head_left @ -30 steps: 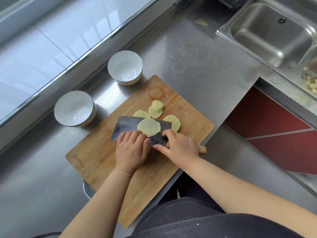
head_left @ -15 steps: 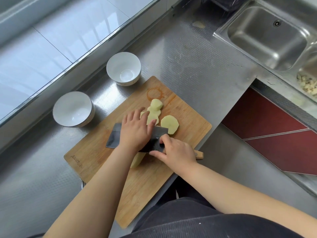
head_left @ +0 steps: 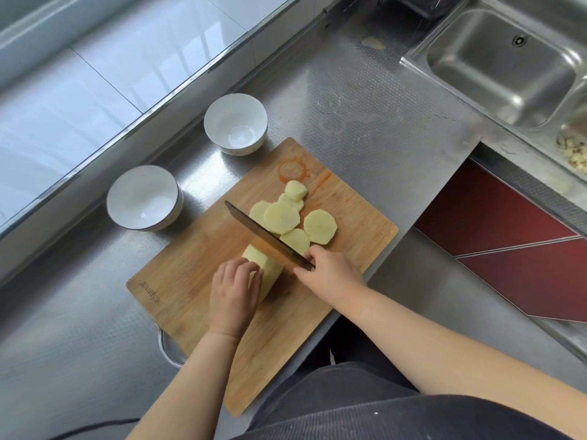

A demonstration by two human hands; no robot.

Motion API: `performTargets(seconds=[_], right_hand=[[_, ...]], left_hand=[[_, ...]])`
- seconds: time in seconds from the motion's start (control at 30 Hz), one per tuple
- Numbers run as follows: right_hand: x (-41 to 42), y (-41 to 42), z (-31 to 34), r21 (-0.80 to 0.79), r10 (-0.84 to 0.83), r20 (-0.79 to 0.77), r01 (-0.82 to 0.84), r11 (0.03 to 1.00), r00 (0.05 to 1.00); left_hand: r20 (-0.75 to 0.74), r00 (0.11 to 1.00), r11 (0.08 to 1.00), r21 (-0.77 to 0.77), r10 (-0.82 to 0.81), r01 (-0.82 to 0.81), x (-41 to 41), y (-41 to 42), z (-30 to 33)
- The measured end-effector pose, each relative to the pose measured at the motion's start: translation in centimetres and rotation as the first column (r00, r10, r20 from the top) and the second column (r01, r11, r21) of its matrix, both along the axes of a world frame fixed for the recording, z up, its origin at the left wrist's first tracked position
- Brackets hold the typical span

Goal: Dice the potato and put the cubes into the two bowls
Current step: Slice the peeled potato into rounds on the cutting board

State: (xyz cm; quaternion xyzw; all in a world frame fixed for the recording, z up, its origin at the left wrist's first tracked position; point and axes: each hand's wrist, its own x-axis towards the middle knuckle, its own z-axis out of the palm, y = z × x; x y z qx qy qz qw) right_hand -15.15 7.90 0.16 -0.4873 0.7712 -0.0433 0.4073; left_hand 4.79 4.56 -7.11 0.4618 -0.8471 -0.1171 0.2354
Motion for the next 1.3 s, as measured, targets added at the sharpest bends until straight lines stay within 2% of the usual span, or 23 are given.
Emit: performTargets(seconds=[0.1,0.3,0.5,1.3], right_hand=[[0.4,0.5,0.0,-0.01,0.073,-0.07,-0.074,0.997,0.995],[2.2,1.3,0.9,-0.115,0.217,-0.159,-0.236,0.965,0.963],[3.1,1.4,2.1,-0.143,0.257,-0.218,-0.292,0.946,0.941],[3.4,1.8,2.6,-0.141,0.214,-0.184,-0.241,0.96,0.959]], left_hand=[[0.023,1.0,0.999,0.038,-0.003,0.002,-0.4,0.1,-0.2],[0.018,0.999,0.999,-0.031,0.038,-0.038,-1.2,-1.0,-1.4],[-0.016,0.999,0.999,-0.034,0.027,-0.028,-1.1,-1.3,-2.3],[-0.029,0.998,0.996,-0.07,0.048,-0.05,-1.5,-0.7,-2.2]])
